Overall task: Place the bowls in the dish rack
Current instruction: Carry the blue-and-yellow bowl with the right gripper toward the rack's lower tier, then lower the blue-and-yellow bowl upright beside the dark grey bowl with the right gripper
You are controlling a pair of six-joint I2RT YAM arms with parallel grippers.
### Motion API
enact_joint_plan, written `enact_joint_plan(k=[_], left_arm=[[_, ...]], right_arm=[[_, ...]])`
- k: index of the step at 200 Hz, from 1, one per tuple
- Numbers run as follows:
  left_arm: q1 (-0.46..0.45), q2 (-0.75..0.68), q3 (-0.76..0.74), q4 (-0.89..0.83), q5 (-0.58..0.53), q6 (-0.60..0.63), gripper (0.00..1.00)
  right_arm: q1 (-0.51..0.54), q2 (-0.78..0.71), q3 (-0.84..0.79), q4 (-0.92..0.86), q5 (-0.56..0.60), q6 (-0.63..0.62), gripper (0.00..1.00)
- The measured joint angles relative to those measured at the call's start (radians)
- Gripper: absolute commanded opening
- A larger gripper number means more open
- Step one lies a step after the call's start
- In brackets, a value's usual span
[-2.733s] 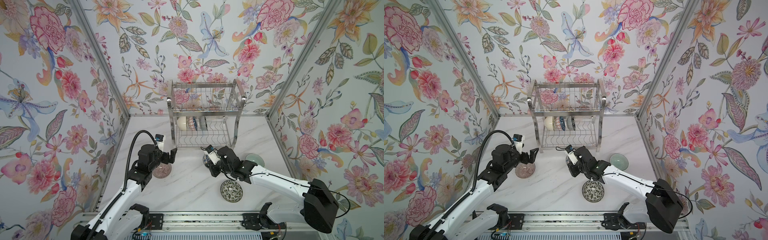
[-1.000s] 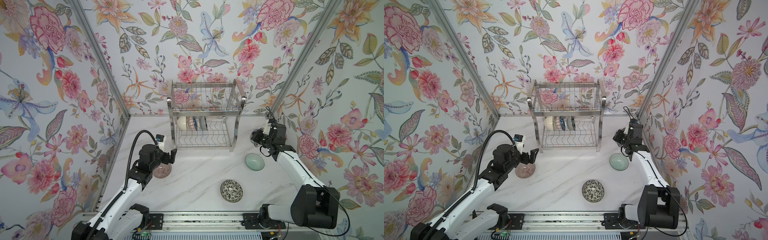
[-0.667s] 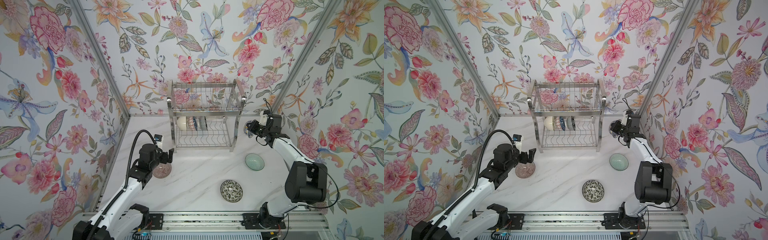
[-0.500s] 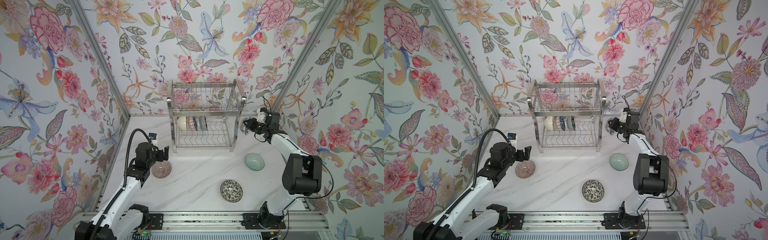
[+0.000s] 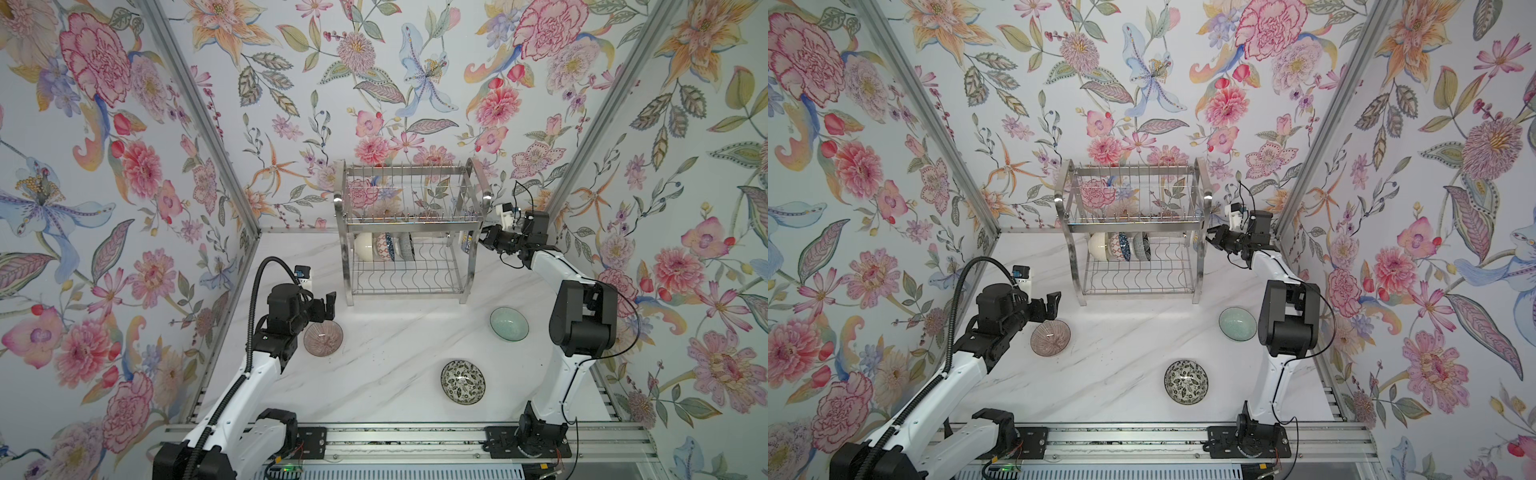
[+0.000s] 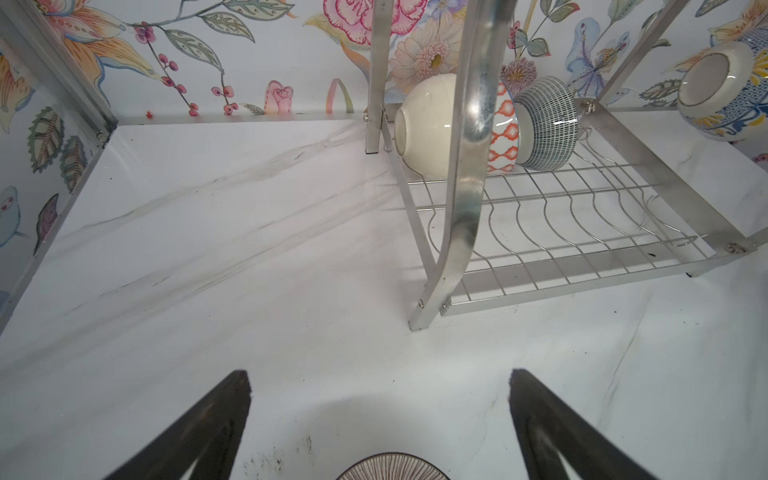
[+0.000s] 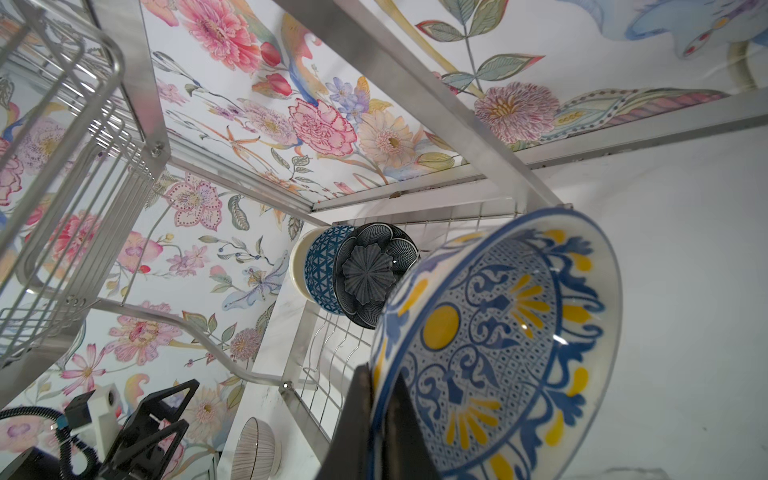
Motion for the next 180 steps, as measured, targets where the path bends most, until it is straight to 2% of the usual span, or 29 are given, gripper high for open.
enact_joint_plan(k=[53,89,125,180], left_arm=[[0.004,0.000,0.000,0.052,0.268,0.029,0.99],[0.004,0.001,-0.013,0.092,0.402,0.040,0.99],[0.004,0.021,-0.028,0.126,0.474,0.043,0.99],[0.004,0.063,-0.028,0.137,0.507,0.045,0.99]], right_arm=[[0.004,0.023,0.020,0.014,-0.088,0.000,0.02],[0.007,0.023,0.025,0.028,-0.137,-0.001,0.02],[0.013,0.043,0.045,0.034,-0.188,-0.001,0.02],[0.027,0.104,0.097,0.034,-0.240,-0.001,0.02]])
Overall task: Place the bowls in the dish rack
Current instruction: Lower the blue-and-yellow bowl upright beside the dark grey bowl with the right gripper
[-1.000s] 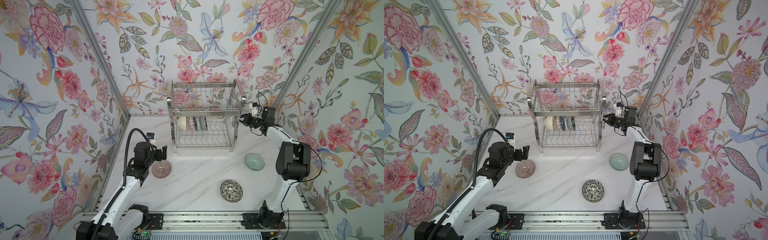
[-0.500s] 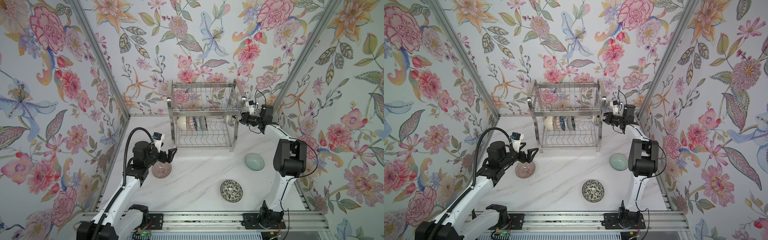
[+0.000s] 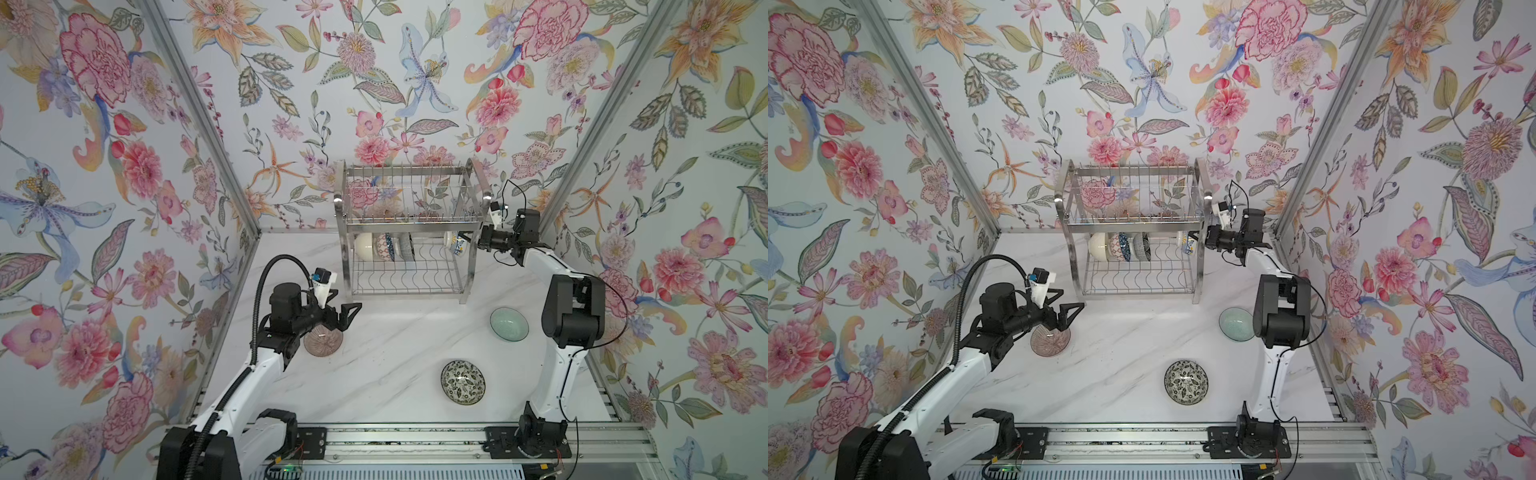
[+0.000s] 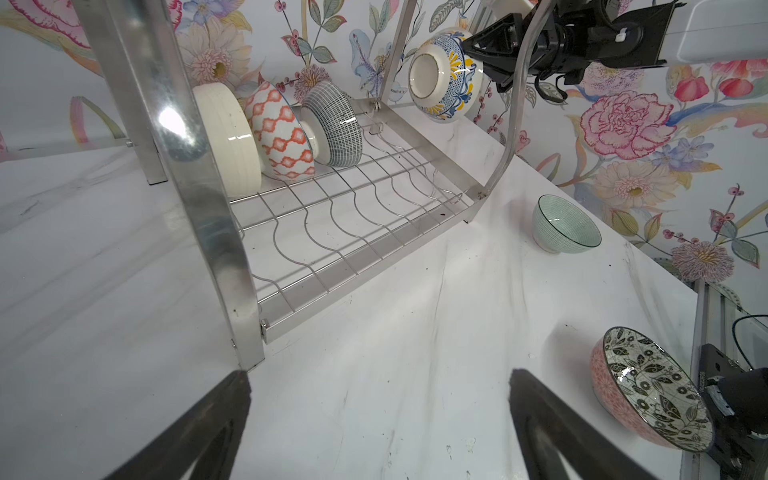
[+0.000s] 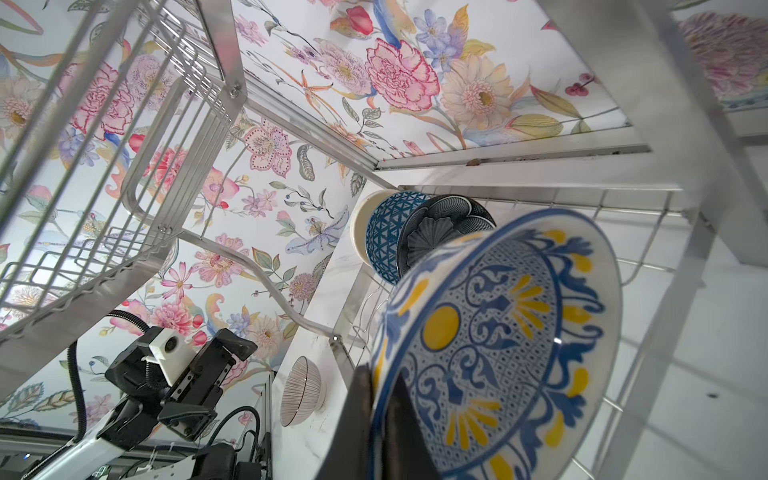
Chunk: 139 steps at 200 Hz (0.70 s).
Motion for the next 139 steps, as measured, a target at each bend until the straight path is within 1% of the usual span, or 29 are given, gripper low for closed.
enact_joint_plan(k=[62,139], left_arm=[[-0.001,0.007,0.000,0.000,0.000,0.025,0.99],[-0.016,0.024,0.000,0.002,0.000,0.035,0.99]], right_arm=[[0.029,0.076,0.084,-0.007,-0.016,0.000,0.02],[0.051,0.124,0.092,0.000,-0.016,0.012,0.03]])
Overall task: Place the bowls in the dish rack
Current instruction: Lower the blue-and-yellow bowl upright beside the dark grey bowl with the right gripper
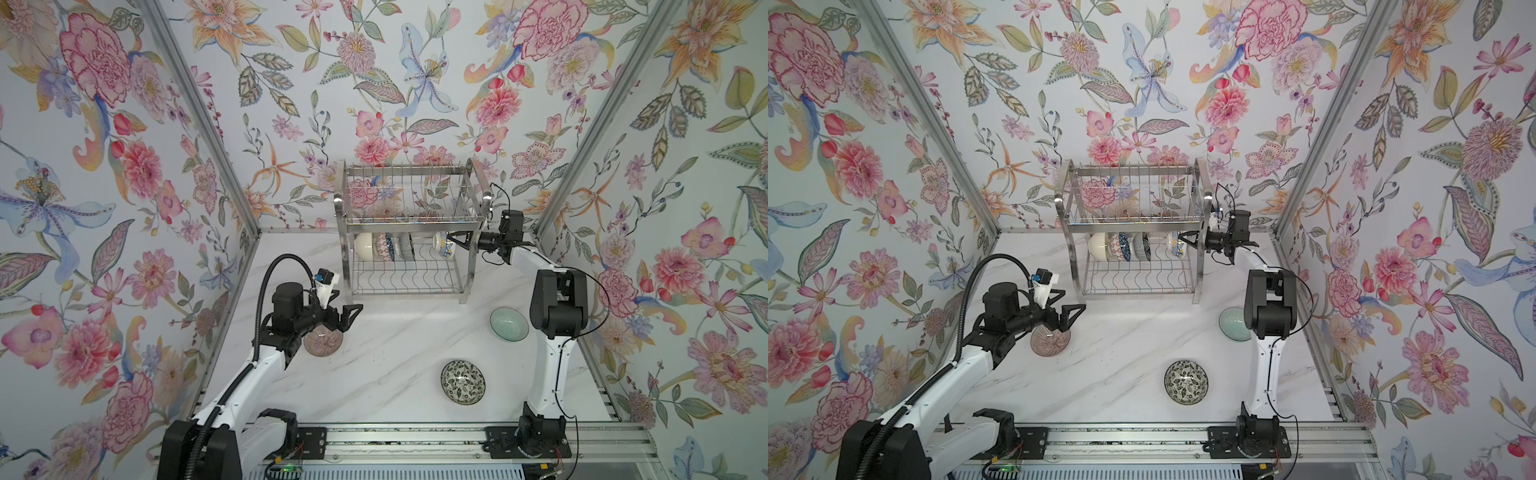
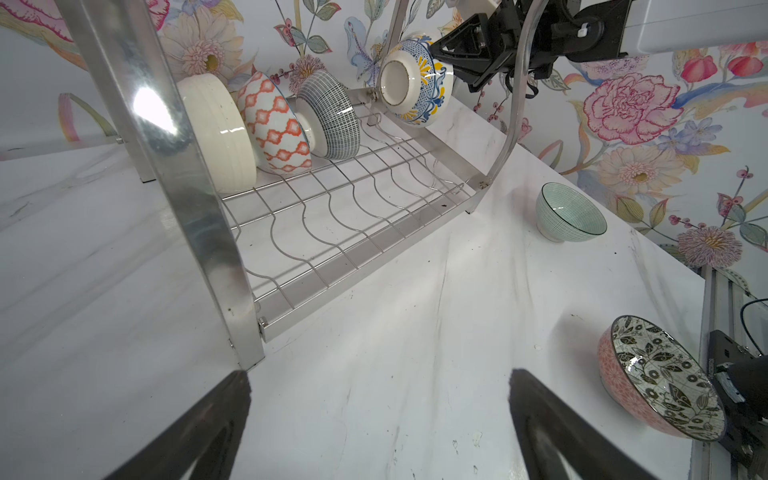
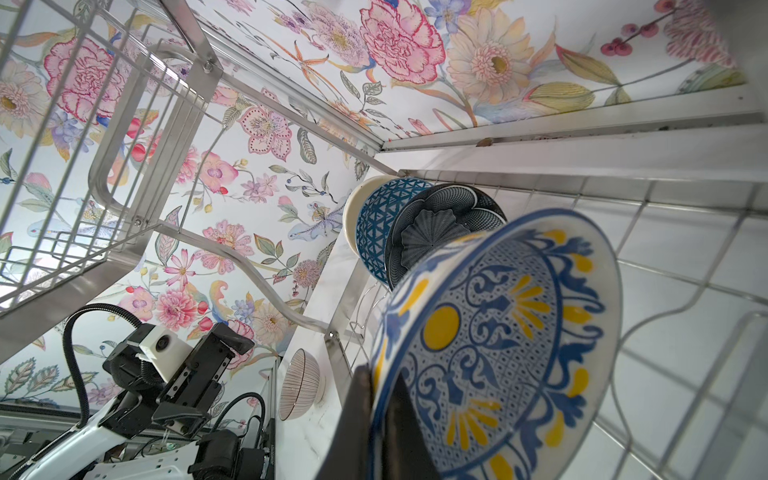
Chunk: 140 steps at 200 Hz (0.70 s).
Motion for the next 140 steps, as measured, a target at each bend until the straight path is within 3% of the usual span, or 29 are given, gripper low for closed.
enact_joint_plan(k=[140], left_arm=[[-0.018,0.000,0.000,-0.001,-0.004,0.009,0.99]], right_arm=[[0.046,0.054,0.027,0.061,0.033,0.045,0.03]])
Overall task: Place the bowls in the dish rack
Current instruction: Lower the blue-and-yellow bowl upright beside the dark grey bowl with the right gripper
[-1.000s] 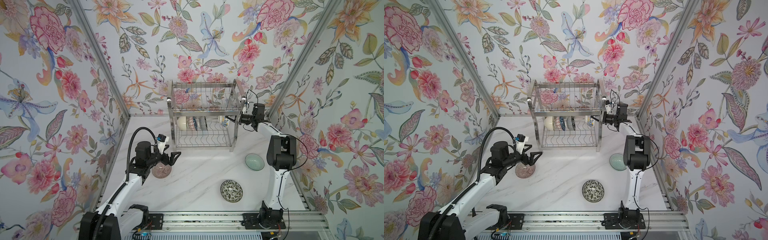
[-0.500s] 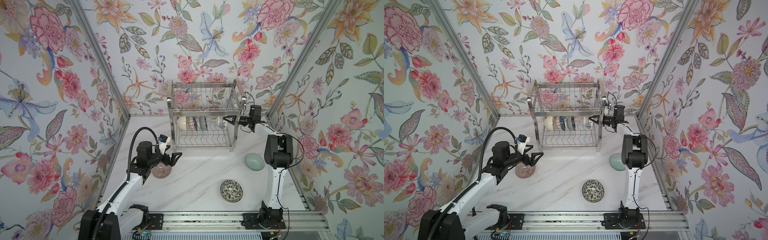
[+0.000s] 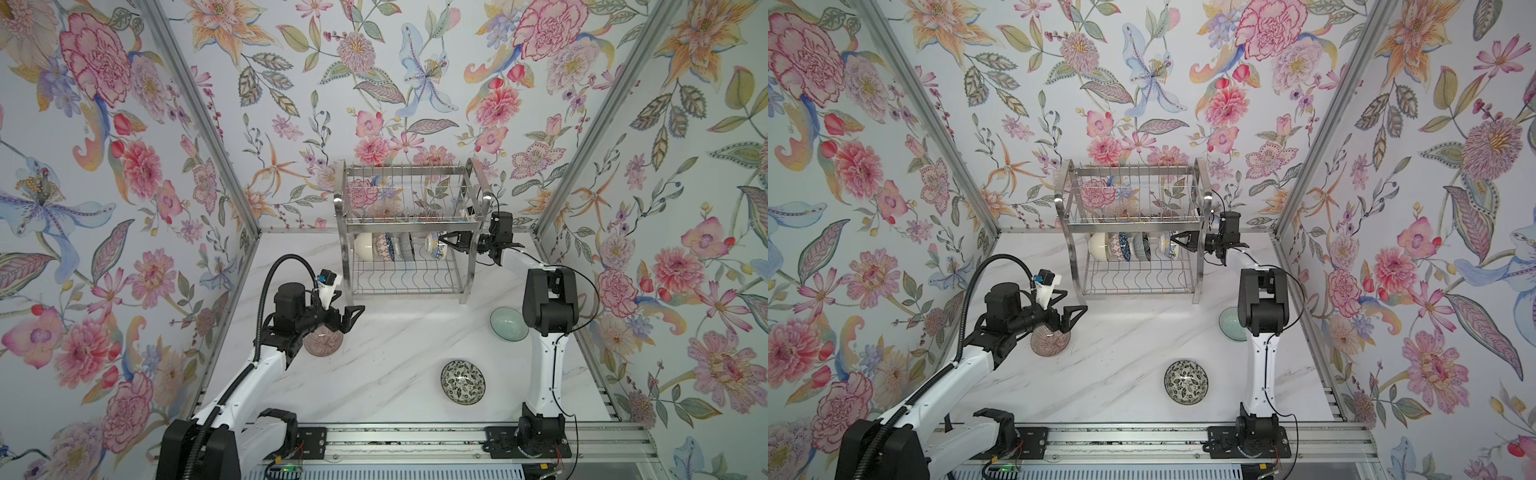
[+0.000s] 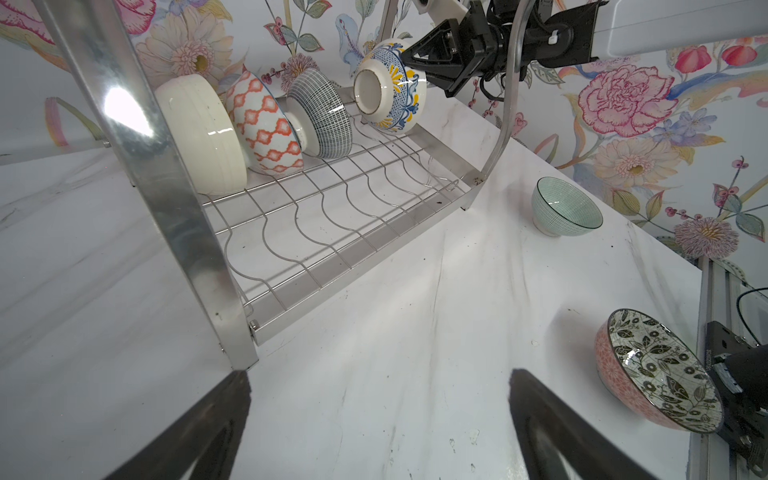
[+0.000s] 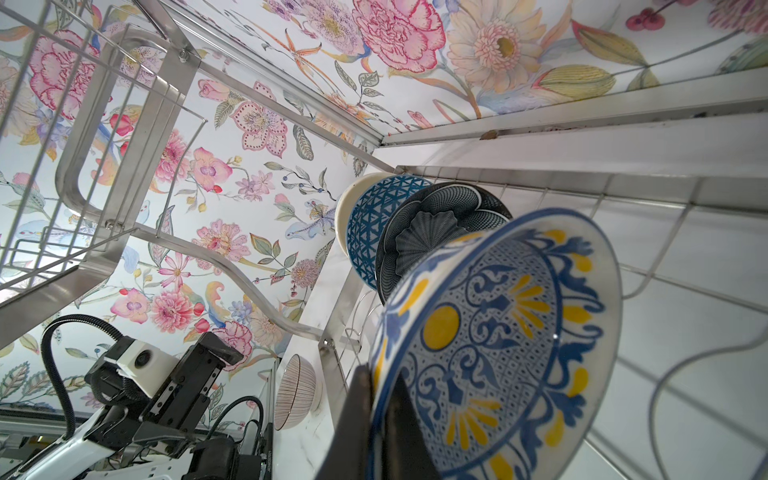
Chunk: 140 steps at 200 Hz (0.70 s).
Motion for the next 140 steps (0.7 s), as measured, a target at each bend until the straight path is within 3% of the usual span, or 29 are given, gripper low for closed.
enact_joint_plan(k=[140], left_arm=[[-0.011,0.000,0.000,-0.004,-0.008,0.003,0.99]], right_arm=[[0.019,0.018,-0.010,0.052,0.061,0.037,0.04]])
